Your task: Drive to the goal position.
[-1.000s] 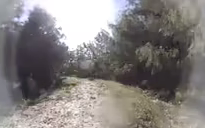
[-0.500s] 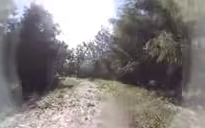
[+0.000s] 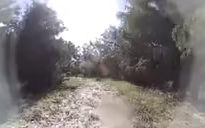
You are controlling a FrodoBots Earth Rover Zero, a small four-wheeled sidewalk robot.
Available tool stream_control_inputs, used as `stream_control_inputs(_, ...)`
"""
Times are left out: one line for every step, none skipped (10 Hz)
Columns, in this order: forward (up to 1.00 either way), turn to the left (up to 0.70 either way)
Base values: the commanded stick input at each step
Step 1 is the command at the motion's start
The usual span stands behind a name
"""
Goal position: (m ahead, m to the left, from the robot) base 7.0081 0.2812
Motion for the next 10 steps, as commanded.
stream_control_inputs(0.85,0.0)
stream_control_inputs(0.85,0.0)
stream_control_inputs(0.85,0.0)
stream_control_inputs(0.85,0.0)
stream_control_inputs(0.85,0.0)
stream_control_inputs(0.85,0.0)
stream_control_inputs(0.85,0.0)
stream_control_inputs(0.85,0.0)
stream_control_inputs(0.85,0.0)
stream_control_inputs(0.85,0.0)
